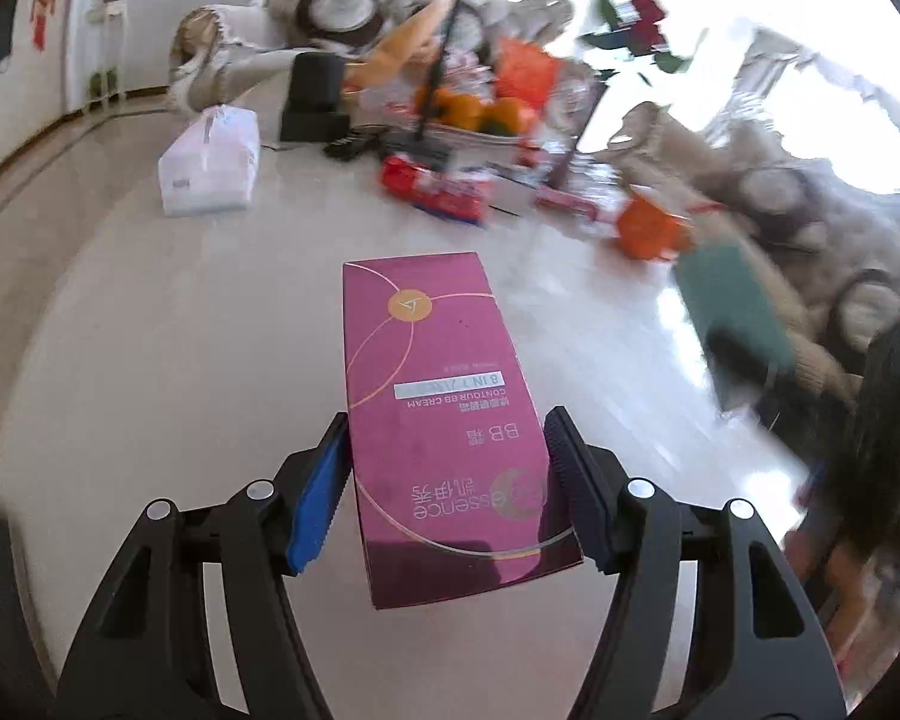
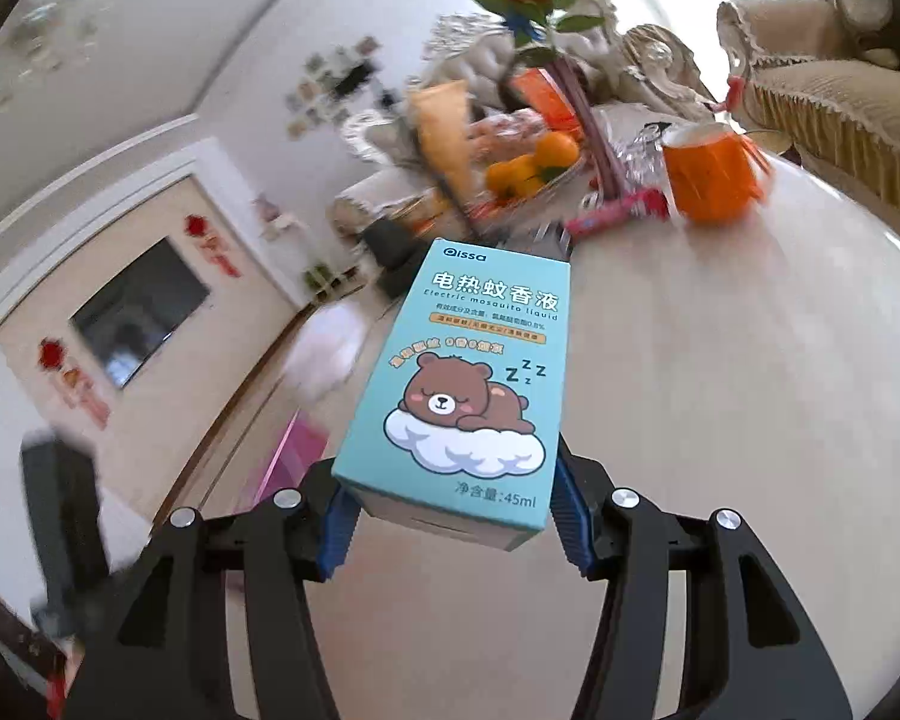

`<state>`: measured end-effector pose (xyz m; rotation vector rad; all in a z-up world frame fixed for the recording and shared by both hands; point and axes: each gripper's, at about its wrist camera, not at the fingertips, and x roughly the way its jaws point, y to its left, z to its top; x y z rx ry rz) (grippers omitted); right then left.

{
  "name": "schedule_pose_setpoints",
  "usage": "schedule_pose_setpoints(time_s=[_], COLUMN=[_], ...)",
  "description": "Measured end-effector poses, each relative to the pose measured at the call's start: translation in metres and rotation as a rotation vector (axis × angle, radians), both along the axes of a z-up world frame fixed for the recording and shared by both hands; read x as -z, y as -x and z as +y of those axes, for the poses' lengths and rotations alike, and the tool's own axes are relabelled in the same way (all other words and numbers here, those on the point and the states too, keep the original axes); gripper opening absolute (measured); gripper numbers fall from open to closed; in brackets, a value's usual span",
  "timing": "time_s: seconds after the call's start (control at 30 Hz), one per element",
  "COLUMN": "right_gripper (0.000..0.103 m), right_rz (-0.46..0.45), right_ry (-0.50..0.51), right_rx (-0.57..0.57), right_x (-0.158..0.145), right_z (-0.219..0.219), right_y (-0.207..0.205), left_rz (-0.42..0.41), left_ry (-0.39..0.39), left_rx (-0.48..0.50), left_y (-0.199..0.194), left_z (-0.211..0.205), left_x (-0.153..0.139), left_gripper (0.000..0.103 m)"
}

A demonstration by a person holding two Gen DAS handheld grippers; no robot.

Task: Collect trash
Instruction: 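Grasp the pink essence box with the left tool while the right tool grasps the blue bear box, then carry pink box and bear box to the wastebasket and open both tools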

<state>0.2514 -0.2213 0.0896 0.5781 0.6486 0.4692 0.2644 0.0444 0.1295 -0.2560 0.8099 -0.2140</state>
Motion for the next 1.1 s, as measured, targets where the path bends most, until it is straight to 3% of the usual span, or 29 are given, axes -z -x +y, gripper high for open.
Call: schedule_pose_setpoints(time_s=[0.17, 0.27, 0.4, 0.53, 0.6, 0.67, 0.77, 0.87, 0.93, 1.1], right_gripper=[0.052, 0.052, 0.052, 0.052, 0.052, 0.052, 0.053, 0.052, 0.052, 0.052], right_rz=[0.030, 0.033, 0.082, 0.201, 0.272, 0.345, 0.479, 0.560, 0.598, 0.623], right_ry=[-0.005, 0.028, 0.063, 0.058, 0.077, 0.104, 0.134, 0.206, 0.198, 0.233], right_rx=[-0.077, -0.074, -0.060, -0.063, -0.065, -0.055, -0.037, -0.019, -0.033, -0.072], right_x=[0.007, 0.003, 0.017, 0.053, 0.074, 0.099, 0.145, 0.181, 0.194, 0.214], right_z=[0.003, -0.002, -0.007, -0.001, 0.004, 0.008, 0.010, 0.012, 0.013, 0.025], right_y=[0.138, 0.188, 0.230, 0.260, 0.271, 0.274, 0.269, 0.262, 0.261, 0.256], left_rz=[-0.059, -0.113, -0.121, -0.069, -0.037, -0.011, 0.095, 0.191, 0.246, 0.321], left_ry=[0.074, 0.042, -0.013, -0.020, -0.076, -0.124, -0.119, -0.214, -0.245, -0.235], left_rx=[0.087, 0.147, 0.199, 0.235, 0.265, 0.300, 0.324, 0.344, 0.353, 0.337], left_y=[0.115, 0.175, 0.229, 0.267, 0.285, 0.296, 0.284, 0.264, 0.253, 0.237], left_z=[-0.021, -0.036, -0.047, -0.052, -0.058, -0.063, -0.067, -0.082, -0.092, -0.096], left_x=[0.004, 0.008, 0.028, 0.058, 0.079, 0.097, 0.132, 0.182, 0.215, 0.258], left_gripper=[0.064, 0.064, 0.064, 0.064, 0.064, 0.064, 0.064, 0.064, 0.064, 0.064])
